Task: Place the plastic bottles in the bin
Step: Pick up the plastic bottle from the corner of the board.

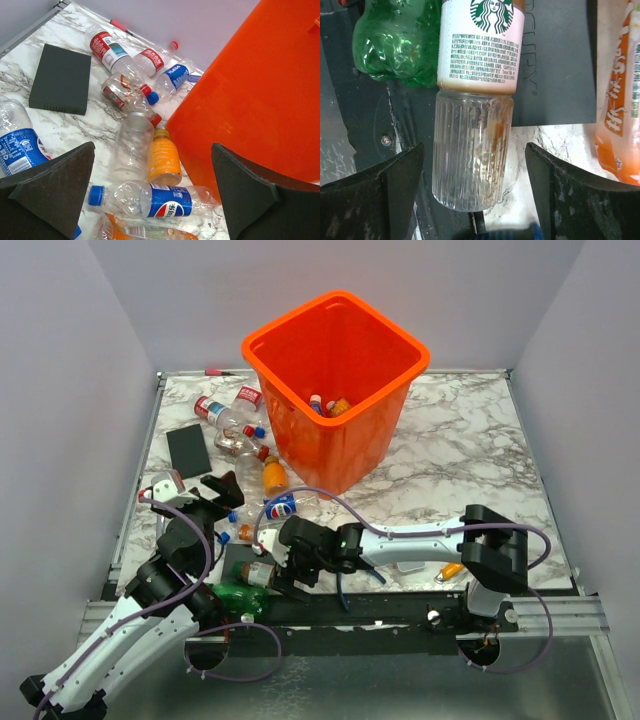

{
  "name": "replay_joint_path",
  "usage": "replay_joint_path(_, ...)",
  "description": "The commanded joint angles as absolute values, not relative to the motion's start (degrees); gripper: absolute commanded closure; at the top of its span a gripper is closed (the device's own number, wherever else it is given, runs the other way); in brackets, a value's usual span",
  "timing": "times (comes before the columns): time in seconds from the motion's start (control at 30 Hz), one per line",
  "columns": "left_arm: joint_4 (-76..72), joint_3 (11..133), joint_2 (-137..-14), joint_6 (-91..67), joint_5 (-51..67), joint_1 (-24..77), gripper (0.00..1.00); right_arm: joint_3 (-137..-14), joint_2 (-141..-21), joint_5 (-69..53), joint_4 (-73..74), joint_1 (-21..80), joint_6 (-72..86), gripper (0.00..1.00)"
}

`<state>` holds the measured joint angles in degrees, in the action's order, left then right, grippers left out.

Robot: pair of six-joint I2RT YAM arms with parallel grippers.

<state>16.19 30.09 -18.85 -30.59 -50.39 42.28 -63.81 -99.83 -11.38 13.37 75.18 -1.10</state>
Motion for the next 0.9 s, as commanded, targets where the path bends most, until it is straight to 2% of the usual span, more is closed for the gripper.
replay_joint_path(0.0,16.89,29.53,-18.00,-29.80,-49.09,42.28,0.01,-65.48,-102.18,-12.10,14.30,76.02,-1.02,0.17)
replay_joint_path(0.27,16.87,29.35,-17.89,-29.79,-48.85,42.28,0.01,-65.37,-103.53,-11.04,13.91,76.42,-0.45,0.28)
replay_joint_path(0.5,16.87,29.22,-18.11,-29.88,-48.78,42.28,0.01,-64.29,-101.53,-10.01,12.66,76.81,-0.18,0.52)
replay_joint_path(0.7,16.88,29.31,-18.72,-29.86,-48.92,42.28,0.01,-62.21,-93.85,-7.49,13.99,77.71,2.39,0.62)
replay_joint_path(0.87,16.88,29.77,-16.82,-29.48,-51.89,42.28,0.01,-59.52,-82.50,-1.39,20.41,79.52,5.41,0.68)
